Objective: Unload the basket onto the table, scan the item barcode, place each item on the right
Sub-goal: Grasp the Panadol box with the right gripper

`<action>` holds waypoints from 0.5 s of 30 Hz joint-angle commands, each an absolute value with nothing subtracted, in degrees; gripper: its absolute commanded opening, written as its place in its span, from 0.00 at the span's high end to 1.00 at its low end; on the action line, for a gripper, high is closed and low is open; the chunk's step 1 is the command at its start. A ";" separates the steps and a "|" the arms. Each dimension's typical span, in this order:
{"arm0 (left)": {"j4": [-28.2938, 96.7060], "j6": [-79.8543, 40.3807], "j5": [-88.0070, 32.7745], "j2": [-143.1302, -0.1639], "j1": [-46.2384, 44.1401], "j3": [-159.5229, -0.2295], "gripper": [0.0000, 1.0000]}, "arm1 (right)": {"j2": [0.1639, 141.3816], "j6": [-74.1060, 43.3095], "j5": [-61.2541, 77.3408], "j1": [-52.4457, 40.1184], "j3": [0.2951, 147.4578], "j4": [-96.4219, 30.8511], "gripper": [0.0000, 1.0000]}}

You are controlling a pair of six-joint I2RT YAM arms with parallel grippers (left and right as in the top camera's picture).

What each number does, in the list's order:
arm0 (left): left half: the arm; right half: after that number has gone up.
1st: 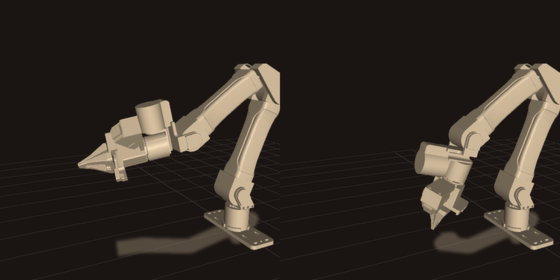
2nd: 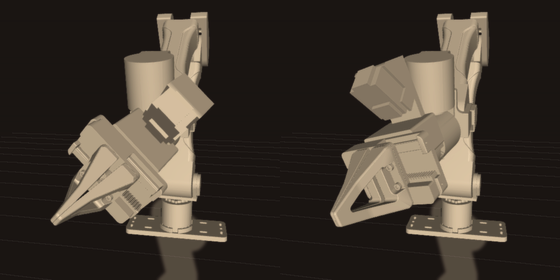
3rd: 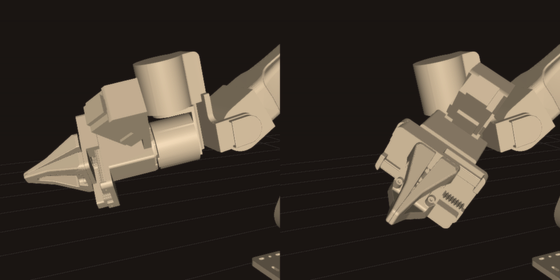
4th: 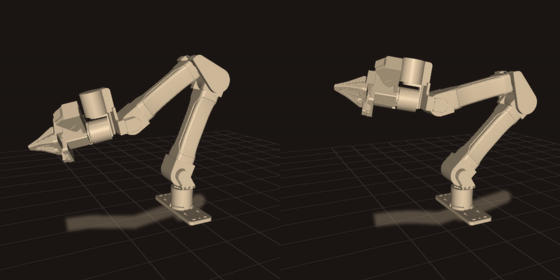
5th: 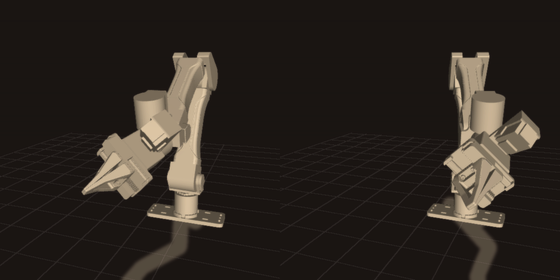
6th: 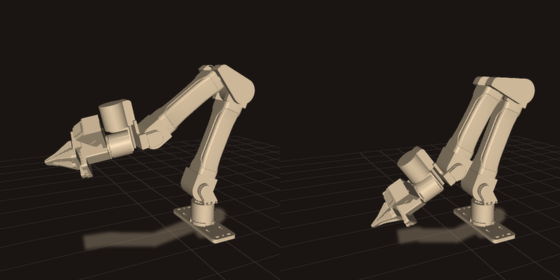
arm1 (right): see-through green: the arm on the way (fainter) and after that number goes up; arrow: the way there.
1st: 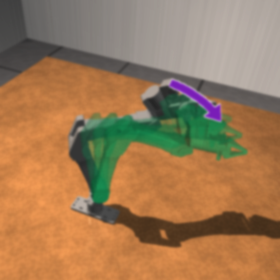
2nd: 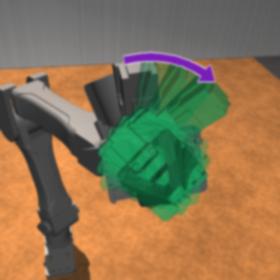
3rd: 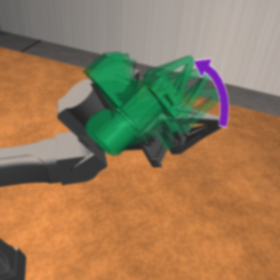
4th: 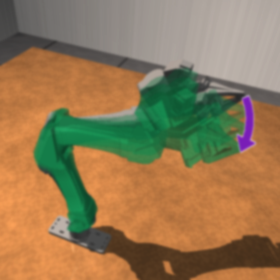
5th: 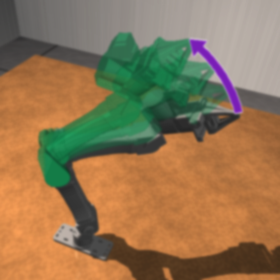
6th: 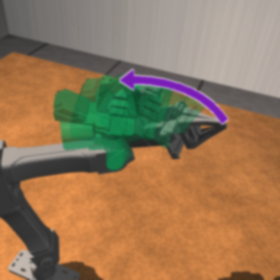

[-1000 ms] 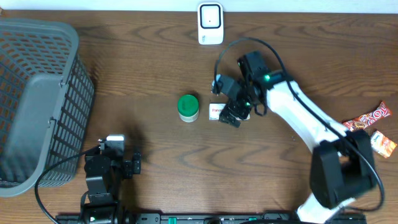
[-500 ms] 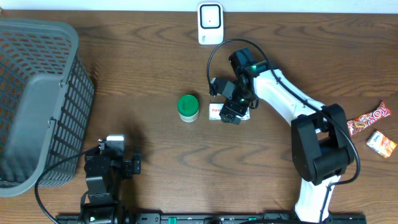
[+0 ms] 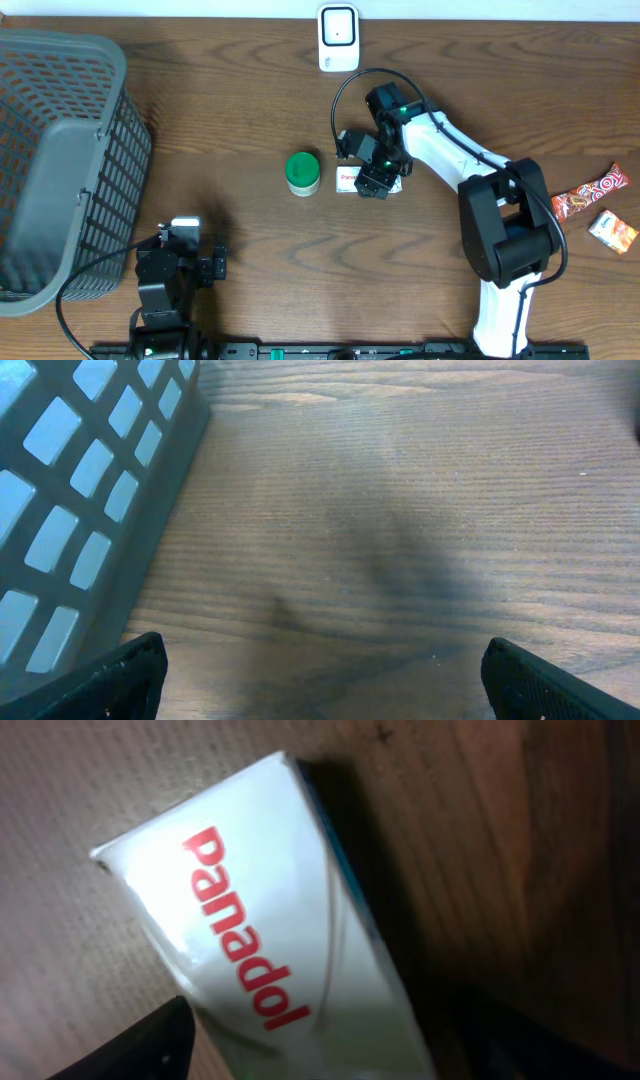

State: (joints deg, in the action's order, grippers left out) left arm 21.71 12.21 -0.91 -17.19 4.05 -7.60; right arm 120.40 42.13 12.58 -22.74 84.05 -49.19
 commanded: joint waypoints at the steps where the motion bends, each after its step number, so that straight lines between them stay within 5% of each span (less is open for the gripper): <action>1: 23.11 12.32 -0.21 -17.10 3.95 -6.83 0.00 | 122.93 42.48 10.02 -23.33 84.53 -49.08 0.24; 15: 23.11 12.32 -0.21 -17.10 3.95 -6.83 0.00 | 122.93 40.45 1.37 -28.60 84.53 -48.62 0.47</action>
State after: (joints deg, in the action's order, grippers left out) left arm 21.71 12.21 -0.91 -17.19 4.05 -7.60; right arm 120.73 42.02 5.06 -26.72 84.38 -48.82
